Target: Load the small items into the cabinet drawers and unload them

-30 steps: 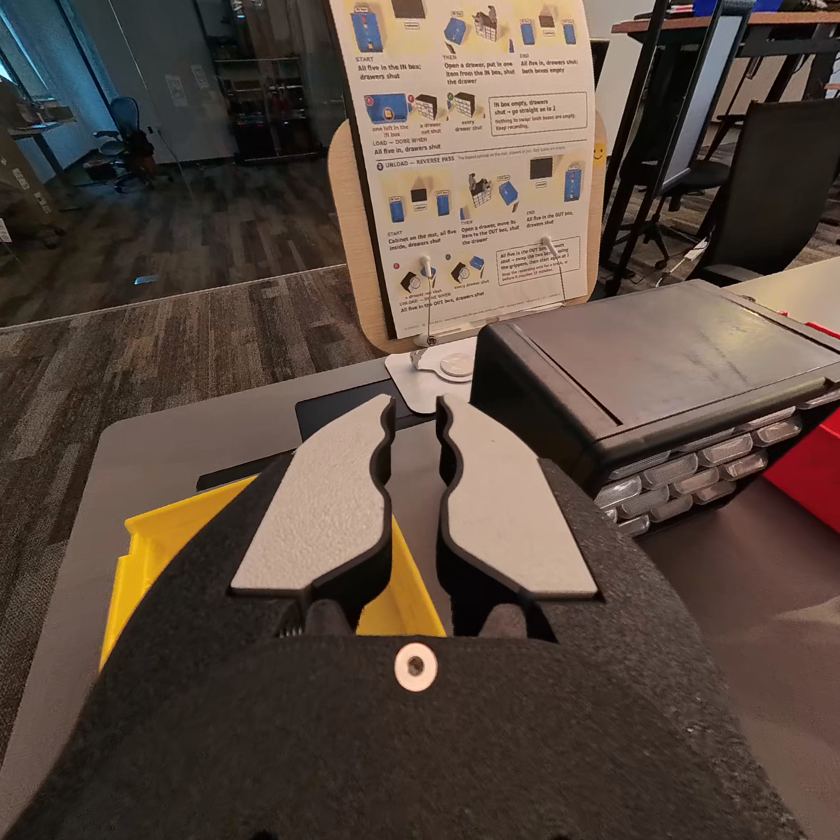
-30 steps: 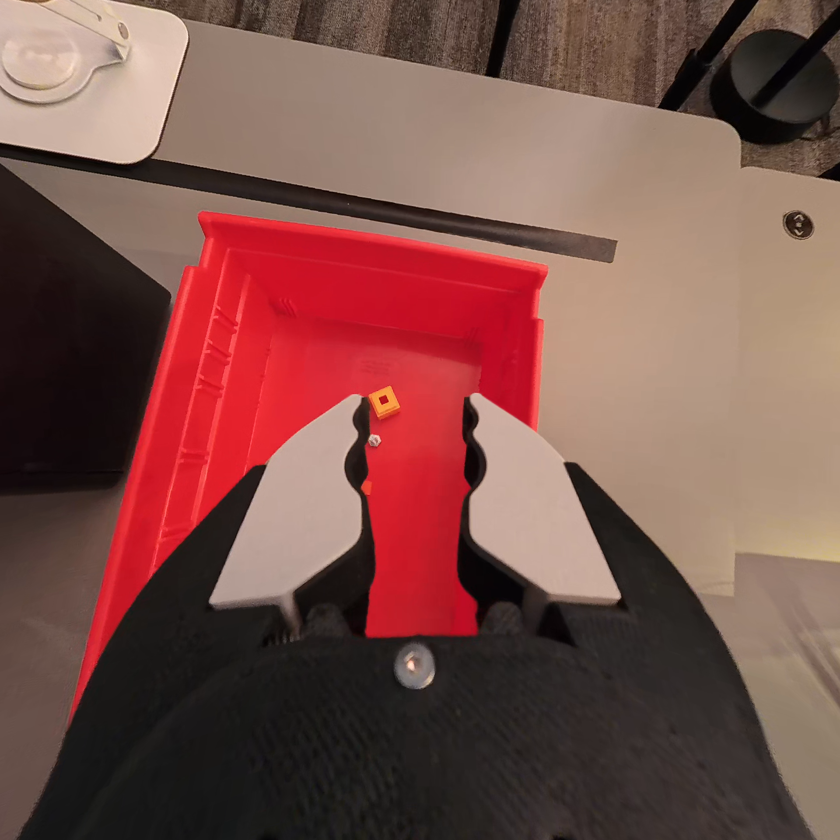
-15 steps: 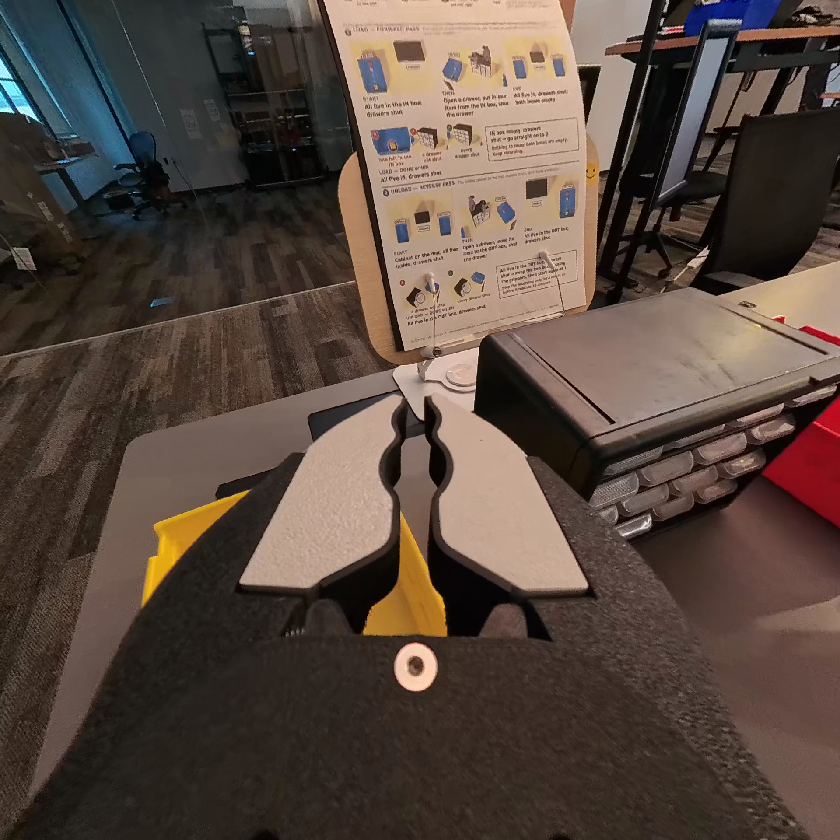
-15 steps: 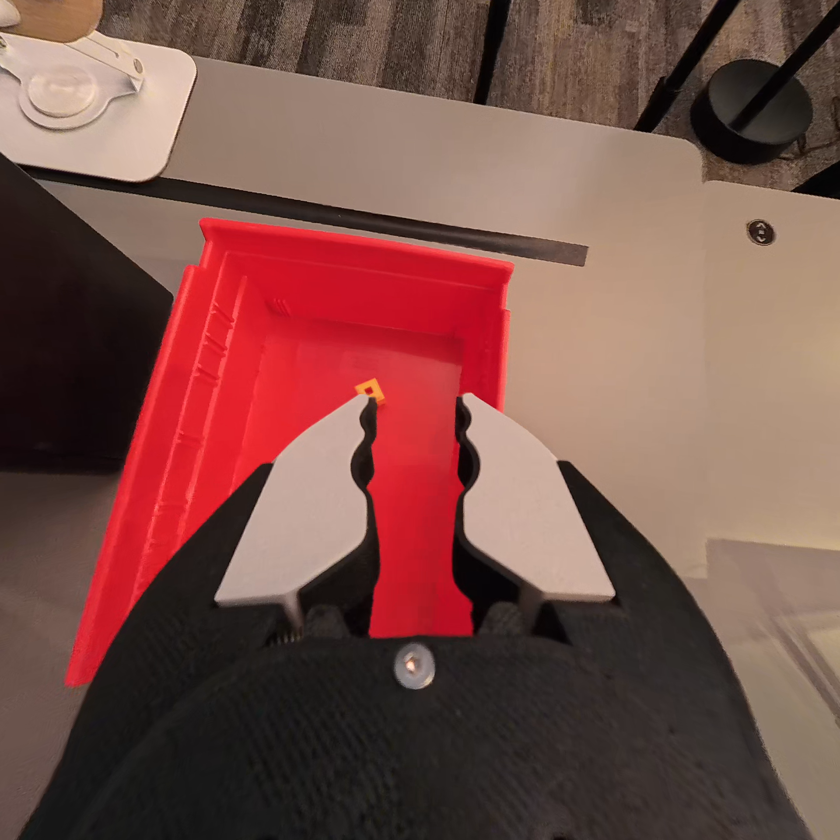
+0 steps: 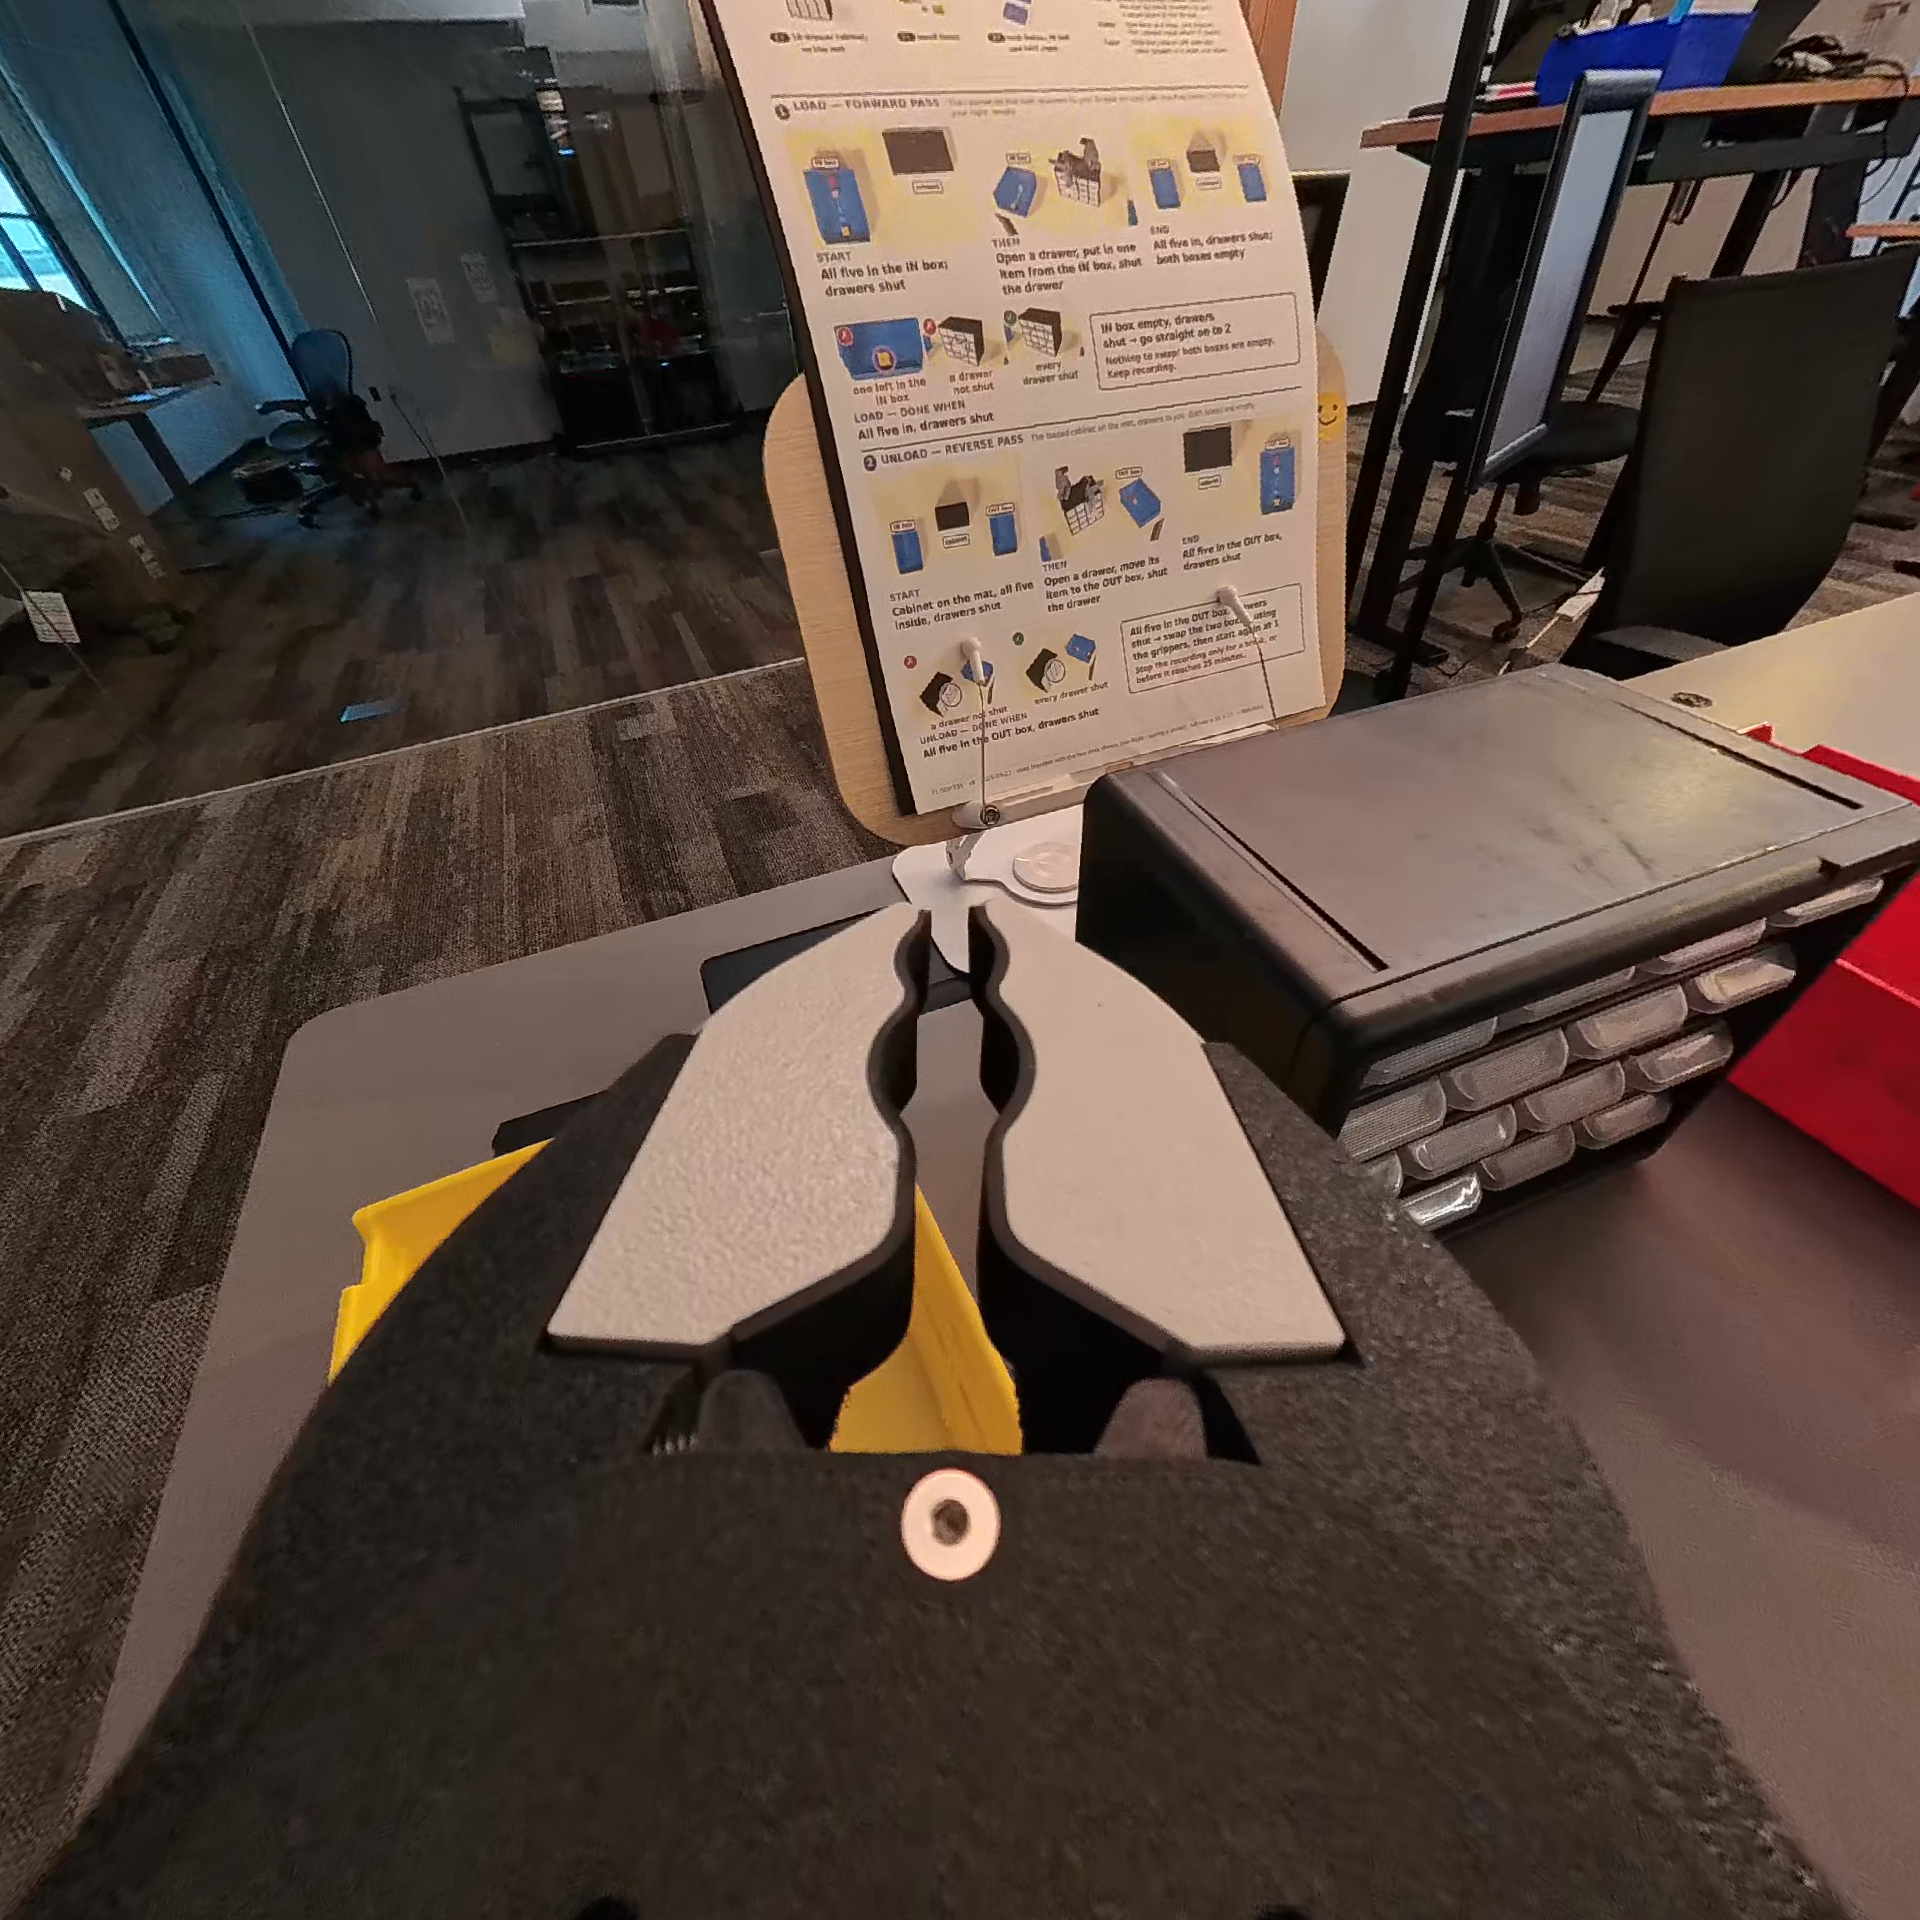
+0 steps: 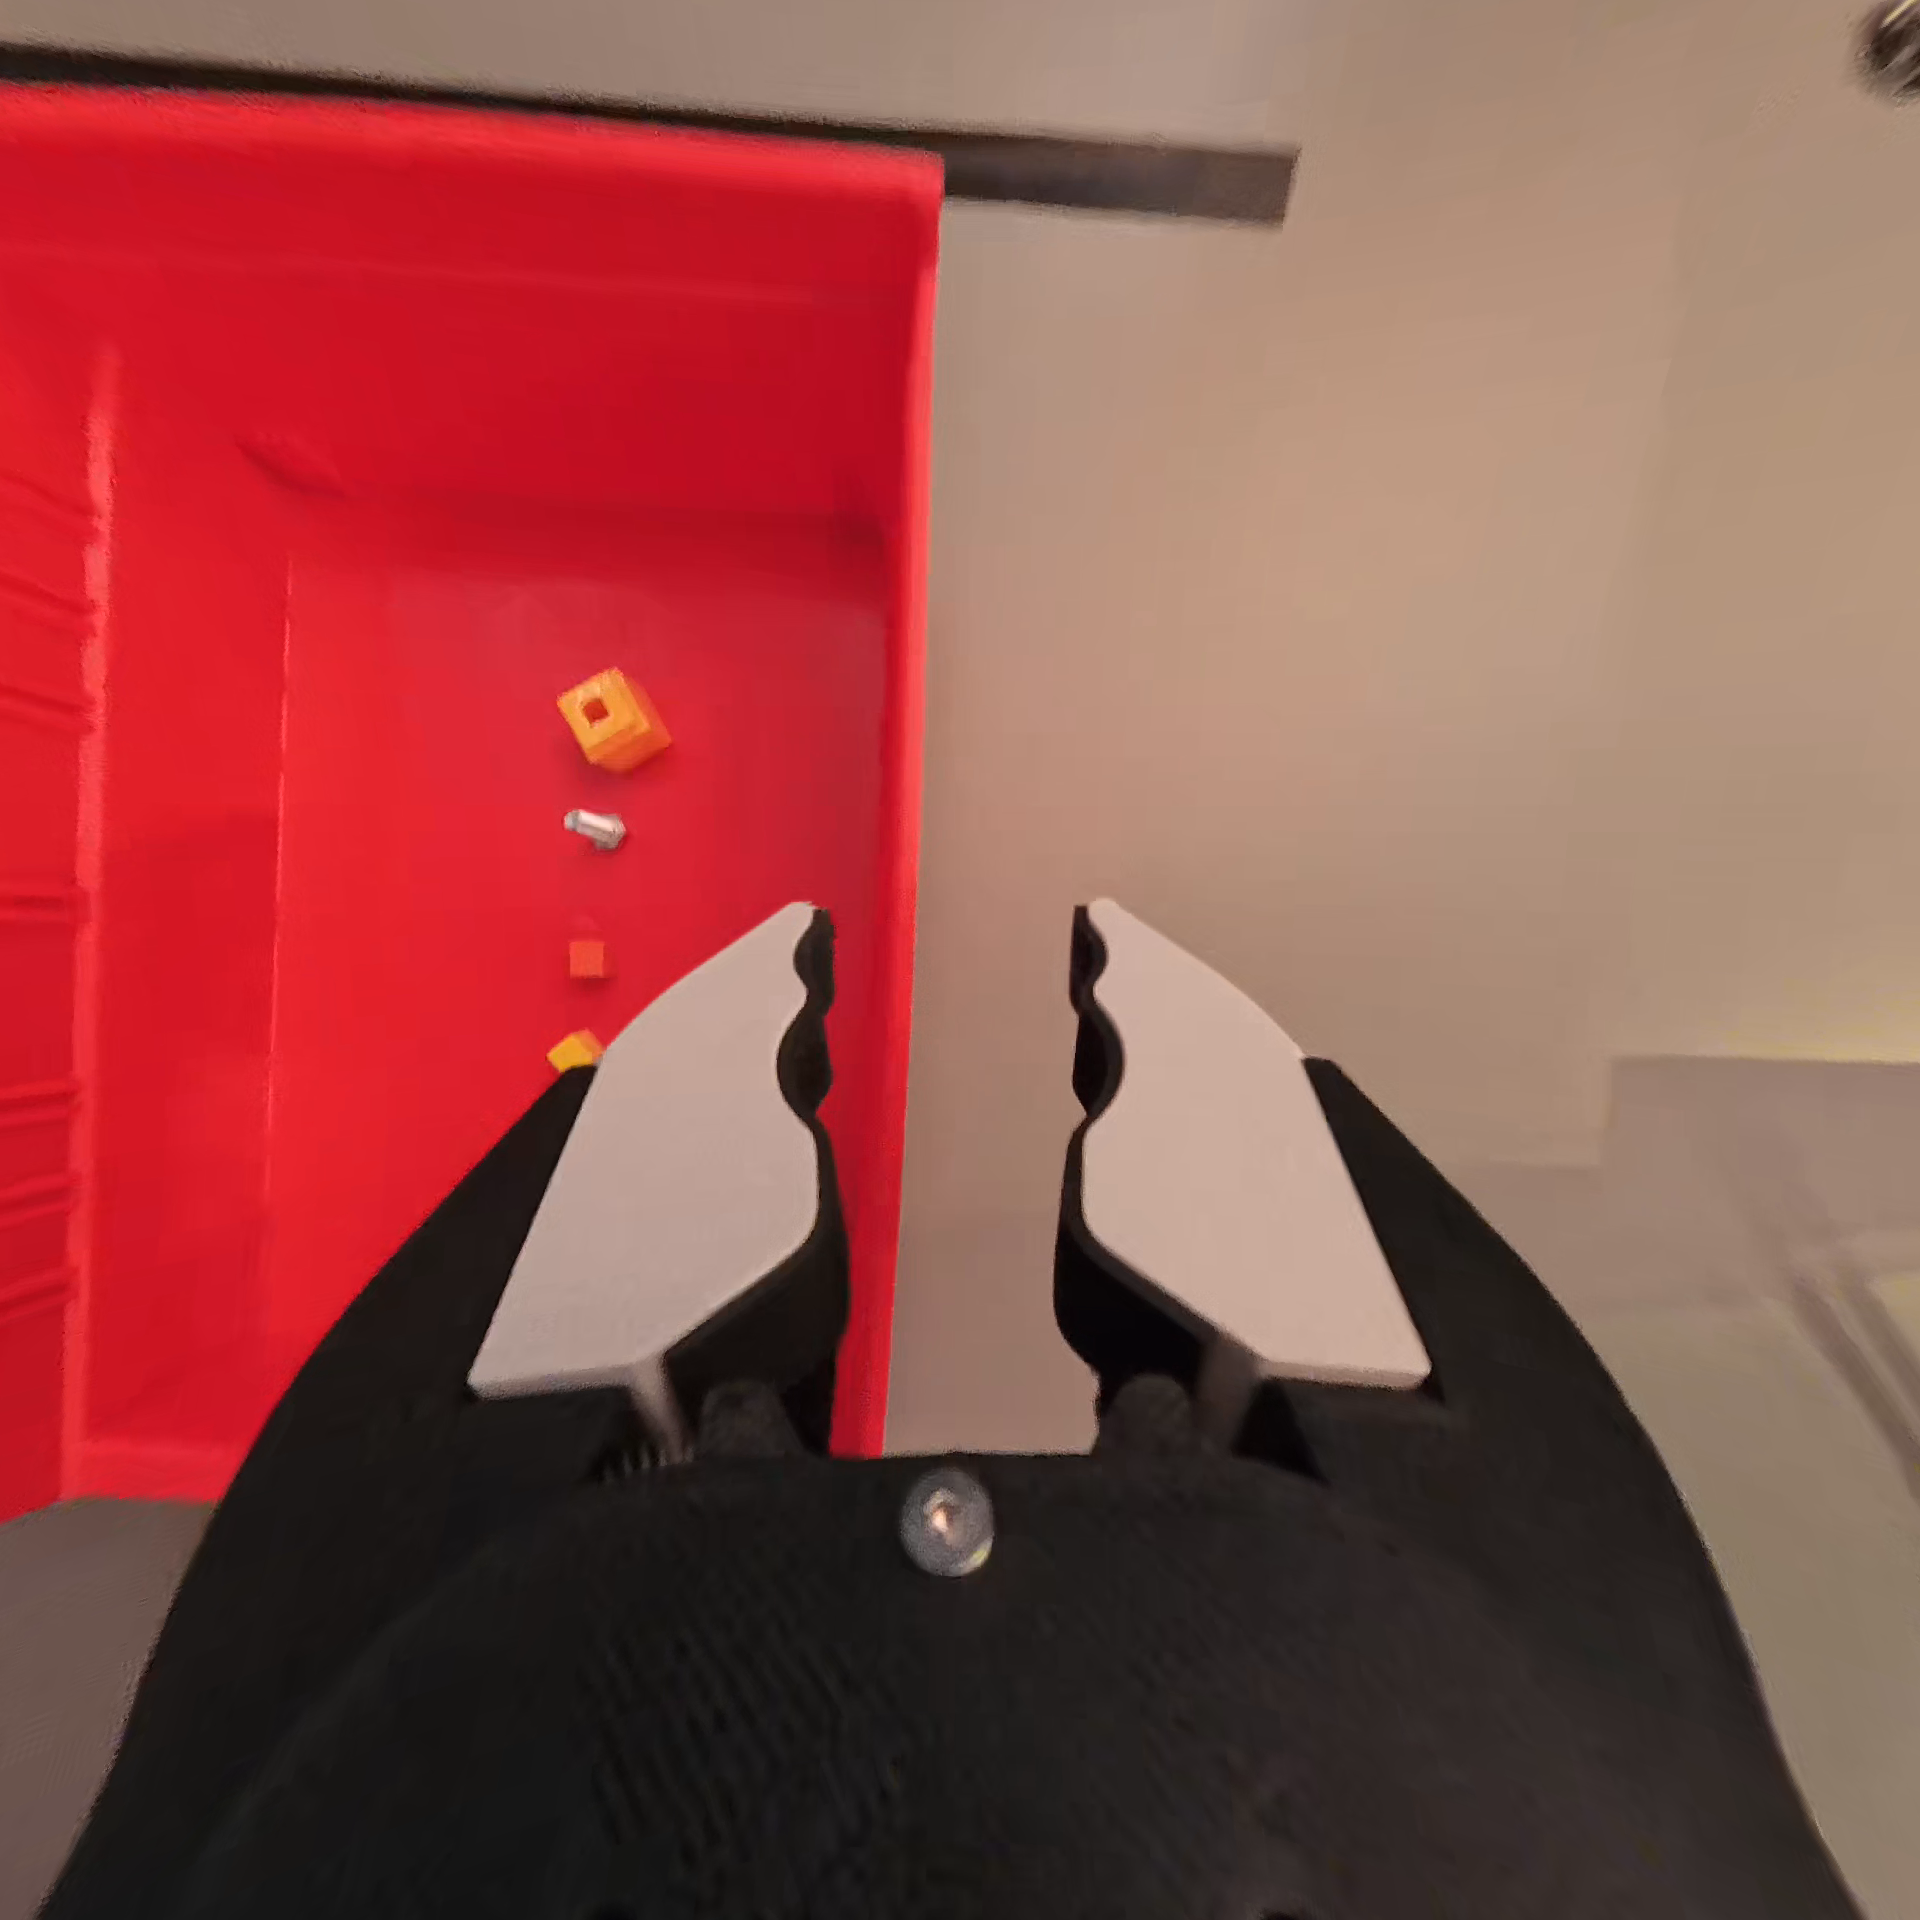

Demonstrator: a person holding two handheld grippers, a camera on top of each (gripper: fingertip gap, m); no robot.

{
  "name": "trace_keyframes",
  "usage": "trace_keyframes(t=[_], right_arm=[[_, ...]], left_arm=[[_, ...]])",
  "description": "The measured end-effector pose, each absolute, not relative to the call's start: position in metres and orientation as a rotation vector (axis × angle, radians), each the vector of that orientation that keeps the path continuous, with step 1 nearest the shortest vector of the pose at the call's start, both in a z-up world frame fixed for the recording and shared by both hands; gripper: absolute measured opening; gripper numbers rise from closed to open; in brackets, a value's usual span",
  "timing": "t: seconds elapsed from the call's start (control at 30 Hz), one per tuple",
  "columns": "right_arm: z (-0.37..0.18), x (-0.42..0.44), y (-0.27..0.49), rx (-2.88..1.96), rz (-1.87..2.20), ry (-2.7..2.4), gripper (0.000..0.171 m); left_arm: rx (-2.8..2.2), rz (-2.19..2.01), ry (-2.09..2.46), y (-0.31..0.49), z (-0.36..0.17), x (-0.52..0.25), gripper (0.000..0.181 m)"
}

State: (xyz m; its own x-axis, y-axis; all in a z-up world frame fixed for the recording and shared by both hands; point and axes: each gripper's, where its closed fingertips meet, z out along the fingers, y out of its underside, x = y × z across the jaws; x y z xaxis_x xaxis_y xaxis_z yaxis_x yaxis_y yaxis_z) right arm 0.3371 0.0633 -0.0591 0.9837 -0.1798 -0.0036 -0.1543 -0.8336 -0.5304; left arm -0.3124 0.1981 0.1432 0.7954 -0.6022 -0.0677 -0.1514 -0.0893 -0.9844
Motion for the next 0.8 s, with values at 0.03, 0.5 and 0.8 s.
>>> trace_keyframes(t=[0.03,0.5,0.8], right_arm=[[-0.067,0.333,0.063,-2.615,-0.038,0.226,0.045],[-0.102,0.321,0.058,-2.824,0.008,0.161,0.01],[-0.101,0.31,0.061,-2.849,0.032,0.148,0.01]], left_arm=[[-1.645,-0.413,0.608,0.198,0.143,-0.312,0.006],[-1.65,-0.408,0.607,0.198,0.142,-0.314,0.006],[-1.654,-0.402,0.607,0.198,0.142,-0.315,0.006]])
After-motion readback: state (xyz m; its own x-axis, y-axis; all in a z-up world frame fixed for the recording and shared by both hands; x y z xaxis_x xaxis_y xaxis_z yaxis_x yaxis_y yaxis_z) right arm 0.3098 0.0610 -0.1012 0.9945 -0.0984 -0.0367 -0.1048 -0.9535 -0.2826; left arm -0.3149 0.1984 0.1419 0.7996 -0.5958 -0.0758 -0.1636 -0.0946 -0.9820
